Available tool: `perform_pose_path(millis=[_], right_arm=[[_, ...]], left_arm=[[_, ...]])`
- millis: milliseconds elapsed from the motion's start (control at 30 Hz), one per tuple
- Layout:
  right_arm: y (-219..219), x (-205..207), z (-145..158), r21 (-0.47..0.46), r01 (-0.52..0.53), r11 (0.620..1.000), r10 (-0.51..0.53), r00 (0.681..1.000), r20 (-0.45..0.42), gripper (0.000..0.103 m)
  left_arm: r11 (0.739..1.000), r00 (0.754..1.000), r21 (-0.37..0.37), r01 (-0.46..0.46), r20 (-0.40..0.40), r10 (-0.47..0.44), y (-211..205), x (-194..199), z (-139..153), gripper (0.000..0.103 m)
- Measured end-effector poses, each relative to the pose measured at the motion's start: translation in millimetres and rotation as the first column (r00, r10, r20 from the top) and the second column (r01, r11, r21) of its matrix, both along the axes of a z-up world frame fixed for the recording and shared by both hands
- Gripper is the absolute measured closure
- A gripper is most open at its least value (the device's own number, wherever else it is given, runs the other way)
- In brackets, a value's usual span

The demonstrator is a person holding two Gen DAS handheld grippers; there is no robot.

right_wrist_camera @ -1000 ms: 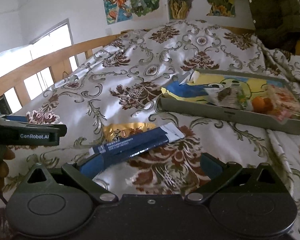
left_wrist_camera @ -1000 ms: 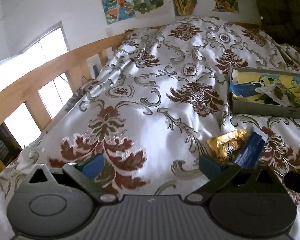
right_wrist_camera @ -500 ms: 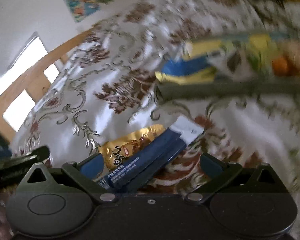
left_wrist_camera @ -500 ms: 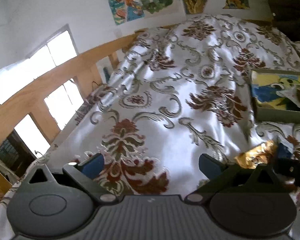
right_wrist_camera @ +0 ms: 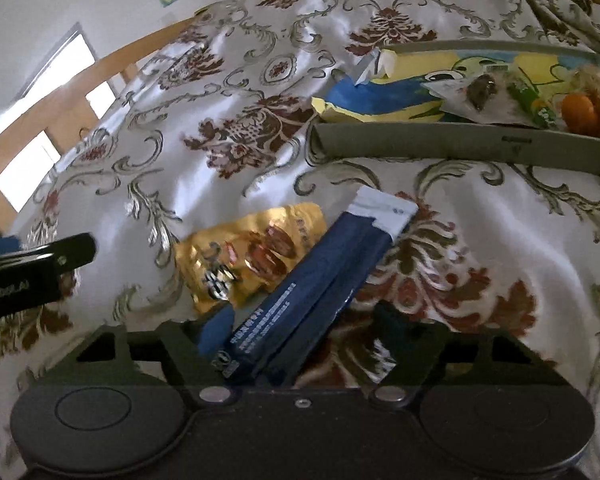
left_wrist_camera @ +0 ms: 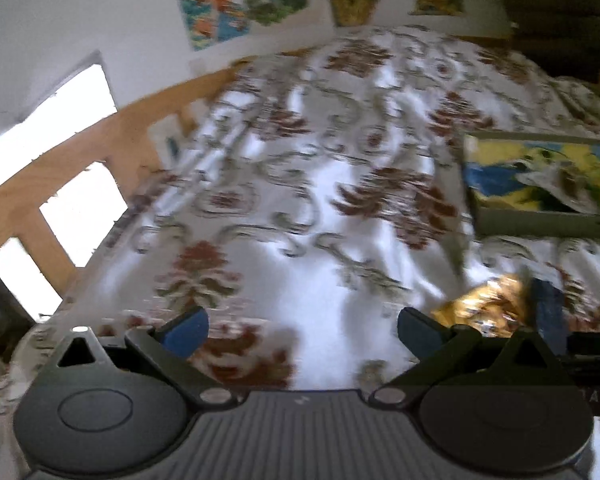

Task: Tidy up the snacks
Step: 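Lower the right tool onto the blue bar packet and close it, then grasp the gold snack packet with the left tool while the right tool holds the blue bar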

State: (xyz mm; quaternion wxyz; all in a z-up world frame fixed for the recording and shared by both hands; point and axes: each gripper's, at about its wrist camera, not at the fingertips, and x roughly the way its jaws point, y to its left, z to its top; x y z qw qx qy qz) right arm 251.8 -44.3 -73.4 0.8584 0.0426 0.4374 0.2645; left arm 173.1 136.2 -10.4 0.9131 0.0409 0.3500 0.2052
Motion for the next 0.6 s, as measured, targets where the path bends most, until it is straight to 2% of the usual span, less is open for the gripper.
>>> perform_pose_path(millis=[167,300,467,533,600], right_arm=[[-30,-2,-2,-0.037,-0.06,0.998,0.06,0.998,0.011,0.045],[-49,-2,0,-0.051,-0.083,0.995,0.084,0.996,0.016,0.048],[-61,1,0,-0.038,-0.074,0.997,0.075,0.997,0.018,0.047],[-59,2,0,-0.034,-0.084,0.996,0.085,0.996,0.034,0.038],[-56,6,1,-0.033,-0.086,0.996,0.088,0.995,0.051,0.034]], left_arm=[[0.99,0.99,-0.032,0.138,-0.029,-0.139,-17,13,-12,0.001],[0.972,0.969,-0.031,0.232,-0.077,-0.234,-32,28,-22,0.0],[0.949,0.94,-0.026,0.314,-0.131,-0.315,-46,45,-34,0.0],[0.944,0.934,-0.016,0.331,-0.141,-0.33,-50,51,-36,0.0],[0.936,0.925,-0.008,0.353,-0.148,-0.351,-54,57,-38,0.0]])
